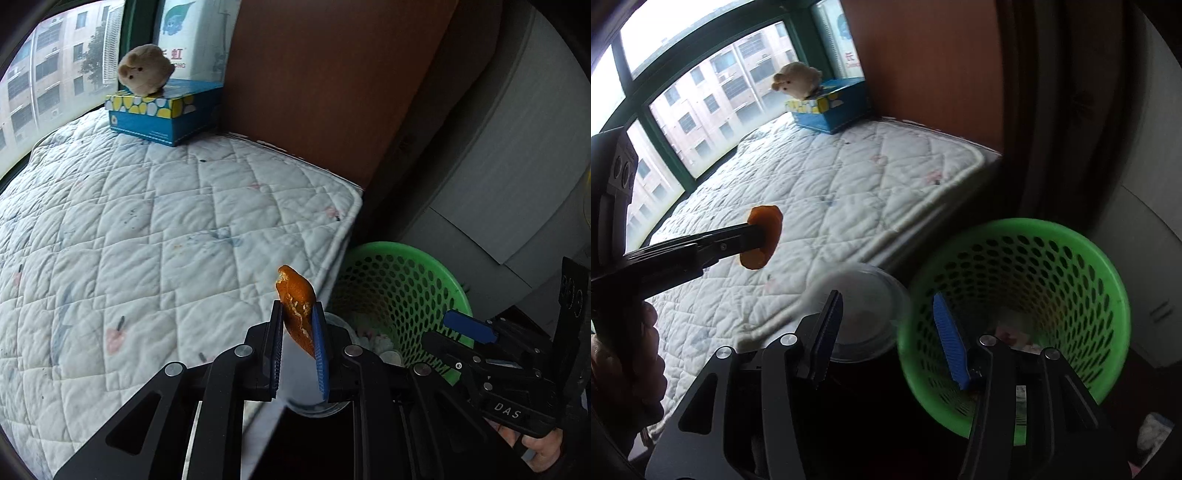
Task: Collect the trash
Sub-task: 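Carry the peel and yogurt cup to the wastebasket and open both tools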
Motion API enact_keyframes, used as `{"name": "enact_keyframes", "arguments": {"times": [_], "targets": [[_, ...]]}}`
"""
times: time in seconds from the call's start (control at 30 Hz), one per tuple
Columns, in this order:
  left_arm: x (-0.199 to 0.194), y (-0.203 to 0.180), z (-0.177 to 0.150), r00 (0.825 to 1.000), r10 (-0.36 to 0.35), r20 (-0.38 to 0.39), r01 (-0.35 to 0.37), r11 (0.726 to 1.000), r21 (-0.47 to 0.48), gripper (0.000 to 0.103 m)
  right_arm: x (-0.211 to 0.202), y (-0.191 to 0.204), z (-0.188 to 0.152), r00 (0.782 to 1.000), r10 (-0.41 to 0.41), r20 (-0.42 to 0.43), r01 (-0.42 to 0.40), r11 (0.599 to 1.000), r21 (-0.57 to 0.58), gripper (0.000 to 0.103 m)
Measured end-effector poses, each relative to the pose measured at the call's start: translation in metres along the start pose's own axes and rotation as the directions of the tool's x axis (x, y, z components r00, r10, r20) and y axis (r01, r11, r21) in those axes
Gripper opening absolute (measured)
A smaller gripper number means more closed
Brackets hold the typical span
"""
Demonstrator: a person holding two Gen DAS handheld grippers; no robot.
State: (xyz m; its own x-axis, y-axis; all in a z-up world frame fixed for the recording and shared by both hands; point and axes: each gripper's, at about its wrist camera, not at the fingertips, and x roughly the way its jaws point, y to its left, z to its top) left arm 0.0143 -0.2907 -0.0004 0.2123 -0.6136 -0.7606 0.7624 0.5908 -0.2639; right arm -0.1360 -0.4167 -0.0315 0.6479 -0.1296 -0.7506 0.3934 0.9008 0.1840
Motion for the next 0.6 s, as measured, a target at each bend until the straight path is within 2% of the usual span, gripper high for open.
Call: {"name": "enact_keyframes", "arguments": {"times": [0.27,0.5,0.6], "targets": [[0.018,-0.034,-0.002,0.999,-0.039,-0.035,0.04,0.998,0.044,0.015,-0.029,-0.047,-0.014,0.997,-0.068,0.026,0.065,0.994,0.088,0.051],[0.023,-0.05,0.0,0.997,-0.056,-0.058,0.061,0.995,0.083,0.016,-0.034,-0.058,-0.023,0.998,-0.063,0.031,0.058,0.99,0.132,0.053],[0.03,-0.058,0.001,0.994,-0.073,-0.08,0.081,0.993,0.092,0.016,-0.035,-0.06,-0.025,0.997,-0.07,0.029,0.065,0.987,0.144,0.058]]}}
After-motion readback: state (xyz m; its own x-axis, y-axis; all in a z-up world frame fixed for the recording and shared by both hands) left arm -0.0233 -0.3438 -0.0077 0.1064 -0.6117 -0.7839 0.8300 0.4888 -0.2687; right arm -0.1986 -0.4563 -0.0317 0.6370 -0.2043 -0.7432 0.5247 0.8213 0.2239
